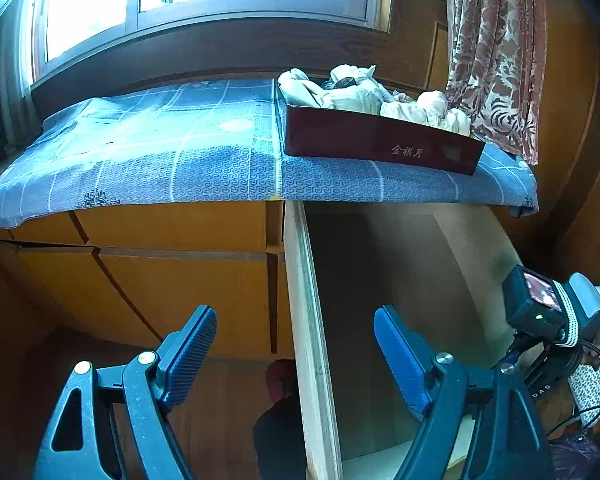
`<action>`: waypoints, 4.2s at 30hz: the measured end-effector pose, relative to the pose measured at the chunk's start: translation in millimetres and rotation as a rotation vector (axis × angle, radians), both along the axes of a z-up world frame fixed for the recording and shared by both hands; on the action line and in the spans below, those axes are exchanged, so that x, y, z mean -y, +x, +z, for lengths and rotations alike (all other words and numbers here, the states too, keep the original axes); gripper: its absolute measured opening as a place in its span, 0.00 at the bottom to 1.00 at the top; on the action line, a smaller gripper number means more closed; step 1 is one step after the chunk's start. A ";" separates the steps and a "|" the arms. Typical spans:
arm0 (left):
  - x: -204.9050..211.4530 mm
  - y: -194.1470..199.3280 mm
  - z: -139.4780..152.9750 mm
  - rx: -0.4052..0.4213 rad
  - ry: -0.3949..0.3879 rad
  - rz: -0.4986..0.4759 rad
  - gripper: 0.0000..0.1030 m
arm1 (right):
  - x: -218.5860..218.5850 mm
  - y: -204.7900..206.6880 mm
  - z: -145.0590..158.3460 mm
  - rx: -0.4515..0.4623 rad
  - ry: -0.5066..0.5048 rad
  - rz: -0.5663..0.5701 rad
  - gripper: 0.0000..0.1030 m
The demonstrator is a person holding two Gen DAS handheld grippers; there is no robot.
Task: Organize soft objects
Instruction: 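Move the left tool back down into the drawer toward the light blue sock, then lift the dark grey sock with the right gripper while the left grasps the light blue sock, then lower the dark grey sock into the tin box and open the right gripper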
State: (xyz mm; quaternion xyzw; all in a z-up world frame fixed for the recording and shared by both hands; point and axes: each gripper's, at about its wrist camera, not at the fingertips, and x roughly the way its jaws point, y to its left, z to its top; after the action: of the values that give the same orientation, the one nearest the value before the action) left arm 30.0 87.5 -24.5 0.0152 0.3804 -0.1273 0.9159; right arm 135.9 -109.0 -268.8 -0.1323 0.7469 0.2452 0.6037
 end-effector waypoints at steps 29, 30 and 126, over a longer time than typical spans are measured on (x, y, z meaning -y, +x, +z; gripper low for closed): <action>76.3 -9.3 -41.8 -0.175 0.114 -0.239 0.80 | 13.2 20.6 28.1 0.236 -0.034 -0.081 0.07; 79.6 -9.3 -44.2 -0.188 0.126 -0.250 0.80 | 14.6 19.3 29.2 0.244 -0.031 -0.089 0.07; 178.0 108.2 -168.1 -0.800 0.144 -0.533 0.49 | 74.7 130.7 292.9 0.785 0.376 -0.484 0.30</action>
State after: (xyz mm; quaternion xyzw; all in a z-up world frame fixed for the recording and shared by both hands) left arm 138.2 -90.5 -192.6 0.1251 0.6934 -0.3266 0.6299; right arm 266.6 -183.7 24.1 0.0737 0.4155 0.1602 0.8923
